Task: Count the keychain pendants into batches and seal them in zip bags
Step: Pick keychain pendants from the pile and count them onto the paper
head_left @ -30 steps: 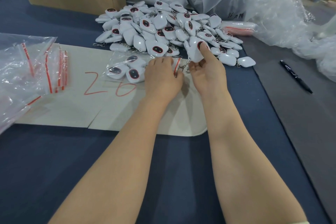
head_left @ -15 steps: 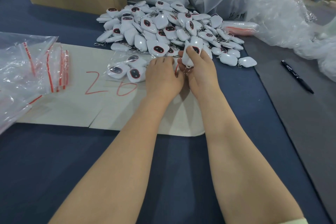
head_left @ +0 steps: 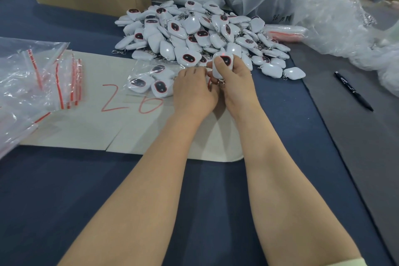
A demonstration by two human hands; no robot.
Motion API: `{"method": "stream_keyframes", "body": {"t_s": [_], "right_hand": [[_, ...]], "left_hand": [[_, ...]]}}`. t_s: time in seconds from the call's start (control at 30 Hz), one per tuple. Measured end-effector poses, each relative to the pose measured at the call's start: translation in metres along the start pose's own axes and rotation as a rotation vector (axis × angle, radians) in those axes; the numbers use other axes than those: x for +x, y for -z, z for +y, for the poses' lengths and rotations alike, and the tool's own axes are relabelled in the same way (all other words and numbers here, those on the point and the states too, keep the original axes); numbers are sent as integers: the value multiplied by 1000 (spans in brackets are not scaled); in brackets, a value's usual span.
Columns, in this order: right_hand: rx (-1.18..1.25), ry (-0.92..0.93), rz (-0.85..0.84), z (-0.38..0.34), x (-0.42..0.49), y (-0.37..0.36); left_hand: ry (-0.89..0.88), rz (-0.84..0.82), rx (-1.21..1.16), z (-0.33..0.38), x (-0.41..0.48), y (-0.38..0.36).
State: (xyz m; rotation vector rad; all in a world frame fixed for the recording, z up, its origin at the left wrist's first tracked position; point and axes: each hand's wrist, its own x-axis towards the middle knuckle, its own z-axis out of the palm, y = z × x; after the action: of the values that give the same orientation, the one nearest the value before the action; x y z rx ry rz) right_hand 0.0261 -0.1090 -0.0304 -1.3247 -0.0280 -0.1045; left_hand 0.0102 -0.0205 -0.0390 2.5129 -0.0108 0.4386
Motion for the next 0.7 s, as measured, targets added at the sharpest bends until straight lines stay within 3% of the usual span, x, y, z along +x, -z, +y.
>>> {"method": "stream_keyframes", "body": {"t_s": [0.3,0.57,0.7], "right_hand": [[57,-105,50,1,6,-1],[-80,-33,66,2,3,-2],[96,-52,100,-2,4,-2]], "left_hand": [[-7,4,-19,0,0,0],[-5,4,-26,-1,0,0],[-7,19,-26,0,-1,0]]}}
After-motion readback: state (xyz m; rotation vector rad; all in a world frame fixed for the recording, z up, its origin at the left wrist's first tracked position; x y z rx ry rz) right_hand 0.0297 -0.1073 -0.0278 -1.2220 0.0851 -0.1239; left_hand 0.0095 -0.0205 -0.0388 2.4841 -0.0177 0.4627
